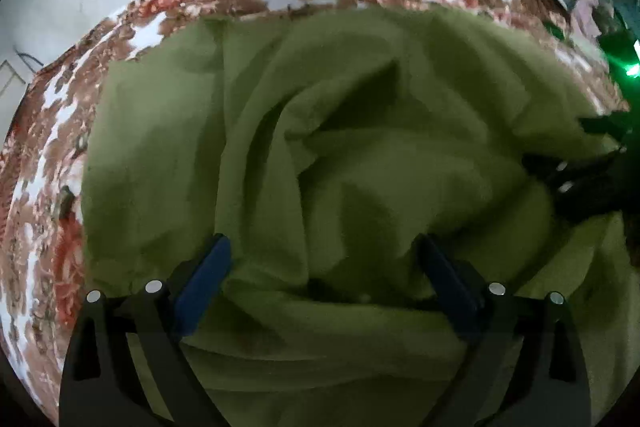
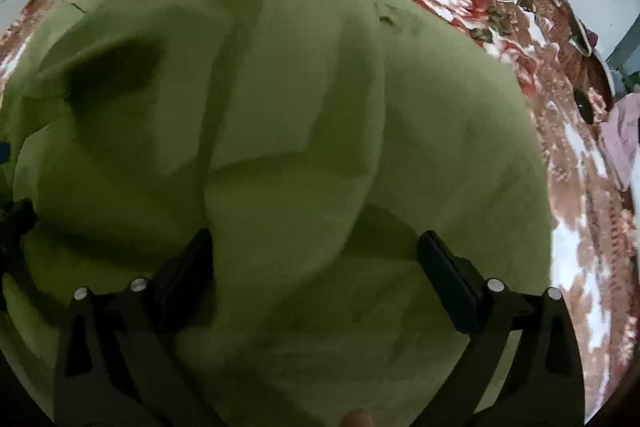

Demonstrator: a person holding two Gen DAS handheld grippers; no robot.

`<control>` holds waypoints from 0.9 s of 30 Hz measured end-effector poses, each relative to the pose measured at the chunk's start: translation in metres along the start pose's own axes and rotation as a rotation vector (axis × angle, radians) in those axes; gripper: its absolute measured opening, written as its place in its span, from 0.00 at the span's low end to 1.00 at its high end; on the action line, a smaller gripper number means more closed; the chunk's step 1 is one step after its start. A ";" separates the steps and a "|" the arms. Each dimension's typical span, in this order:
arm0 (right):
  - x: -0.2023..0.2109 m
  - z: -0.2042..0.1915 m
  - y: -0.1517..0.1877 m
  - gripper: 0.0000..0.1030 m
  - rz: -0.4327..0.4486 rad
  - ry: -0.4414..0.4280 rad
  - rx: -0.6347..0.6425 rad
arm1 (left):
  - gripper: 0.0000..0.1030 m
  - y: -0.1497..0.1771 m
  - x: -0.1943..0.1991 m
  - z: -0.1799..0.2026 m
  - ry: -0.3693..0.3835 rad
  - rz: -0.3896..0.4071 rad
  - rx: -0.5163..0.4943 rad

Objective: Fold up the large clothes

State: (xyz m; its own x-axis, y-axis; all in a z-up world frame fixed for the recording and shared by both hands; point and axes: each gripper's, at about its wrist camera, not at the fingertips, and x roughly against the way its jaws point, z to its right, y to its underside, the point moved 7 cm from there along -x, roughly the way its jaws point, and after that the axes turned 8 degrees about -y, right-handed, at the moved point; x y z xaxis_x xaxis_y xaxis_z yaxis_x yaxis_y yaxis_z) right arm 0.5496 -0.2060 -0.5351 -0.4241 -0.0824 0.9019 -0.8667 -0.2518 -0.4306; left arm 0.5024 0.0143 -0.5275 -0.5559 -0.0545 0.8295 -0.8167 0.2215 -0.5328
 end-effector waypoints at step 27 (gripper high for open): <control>0.030 -0.043 0.061 0.95 0.018 -0.032 0.041 | 0.96 0.045 0.007 0.028 0.130 -0.023 0.037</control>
State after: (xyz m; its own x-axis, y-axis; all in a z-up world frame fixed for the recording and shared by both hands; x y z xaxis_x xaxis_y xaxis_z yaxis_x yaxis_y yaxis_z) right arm 0.4727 -0.1826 -0.5363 -0.4303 -0.1175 0.8950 -0.8473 -0.2893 -0.4453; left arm 0.4573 -0.0038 -0.5501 -0.5144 0.0683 0.8548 -0.8354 0.1851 -0.5175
